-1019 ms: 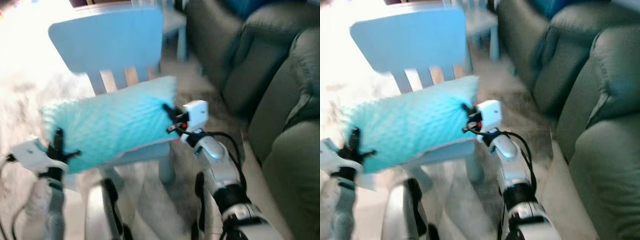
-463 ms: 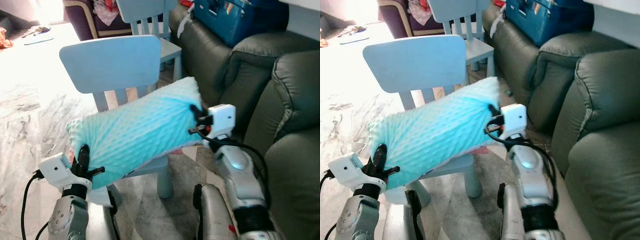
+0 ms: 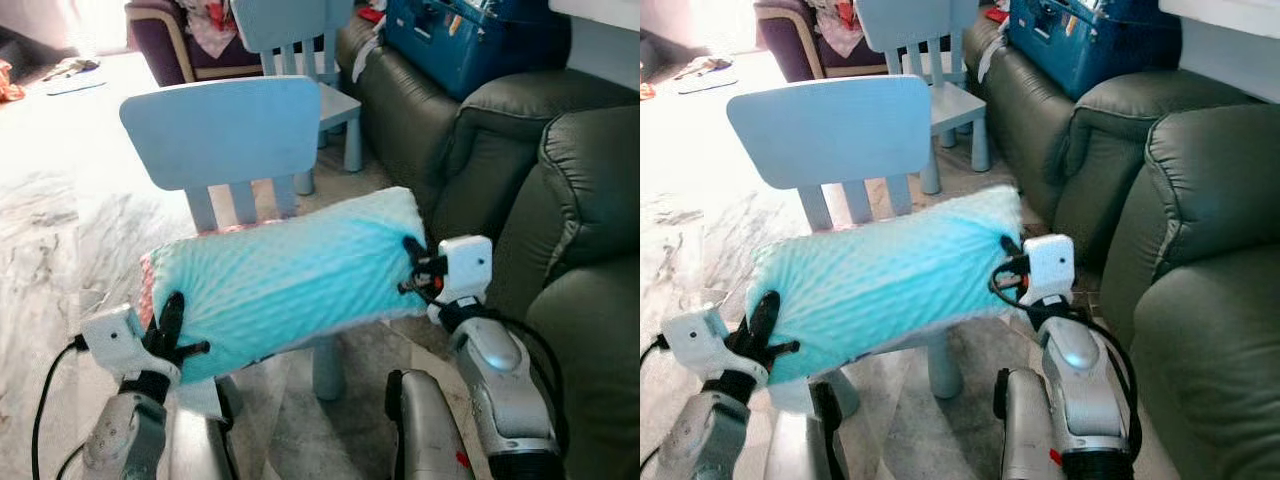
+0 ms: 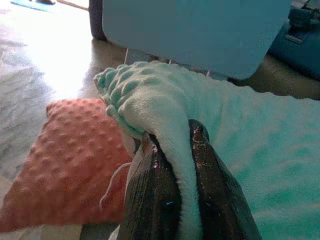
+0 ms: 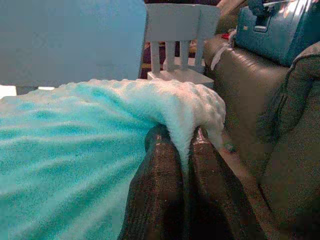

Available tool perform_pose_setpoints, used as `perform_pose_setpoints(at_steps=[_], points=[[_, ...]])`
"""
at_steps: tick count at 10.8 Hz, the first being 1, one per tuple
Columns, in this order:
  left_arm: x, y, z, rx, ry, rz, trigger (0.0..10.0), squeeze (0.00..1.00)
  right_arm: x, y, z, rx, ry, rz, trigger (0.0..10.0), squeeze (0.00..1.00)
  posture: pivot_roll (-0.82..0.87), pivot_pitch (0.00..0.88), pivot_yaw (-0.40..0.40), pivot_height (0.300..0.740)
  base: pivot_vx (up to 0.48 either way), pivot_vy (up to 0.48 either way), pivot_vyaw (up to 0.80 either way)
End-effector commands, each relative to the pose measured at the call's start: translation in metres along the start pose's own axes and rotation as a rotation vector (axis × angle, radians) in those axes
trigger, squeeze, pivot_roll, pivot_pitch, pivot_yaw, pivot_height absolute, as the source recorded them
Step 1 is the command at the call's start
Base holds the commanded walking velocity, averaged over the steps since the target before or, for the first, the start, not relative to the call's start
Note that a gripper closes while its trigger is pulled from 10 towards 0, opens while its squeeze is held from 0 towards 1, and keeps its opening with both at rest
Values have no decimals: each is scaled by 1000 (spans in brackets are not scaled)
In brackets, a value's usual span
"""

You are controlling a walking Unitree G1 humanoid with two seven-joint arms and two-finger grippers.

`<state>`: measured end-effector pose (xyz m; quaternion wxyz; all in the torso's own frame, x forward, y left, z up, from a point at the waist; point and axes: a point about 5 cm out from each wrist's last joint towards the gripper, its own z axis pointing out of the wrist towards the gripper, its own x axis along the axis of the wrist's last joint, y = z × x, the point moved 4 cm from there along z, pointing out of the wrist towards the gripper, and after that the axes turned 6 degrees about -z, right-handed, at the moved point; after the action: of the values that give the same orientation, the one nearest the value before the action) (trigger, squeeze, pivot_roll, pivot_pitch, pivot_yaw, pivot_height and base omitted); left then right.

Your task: Move the pillow to the sofa

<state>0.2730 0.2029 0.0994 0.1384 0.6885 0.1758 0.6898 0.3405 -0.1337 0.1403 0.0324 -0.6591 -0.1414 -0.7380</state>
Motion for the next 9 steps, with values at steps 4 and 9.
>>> perform_pose_setpoints(at_steps=[4, 9], points=[[5, -4, 1, 13, 9, 1, 0, 0, 20, 4, 3, -26, 41, 4, 0, 0, -172, 0, 44, 465, 0, 0, 0], [1, 1, -1, -2, -6, -13, 0, 0, 21, -2, 5, -11, 43, 19, 0, 0, -168, 0, 46, 465, 0, 0, 0]])
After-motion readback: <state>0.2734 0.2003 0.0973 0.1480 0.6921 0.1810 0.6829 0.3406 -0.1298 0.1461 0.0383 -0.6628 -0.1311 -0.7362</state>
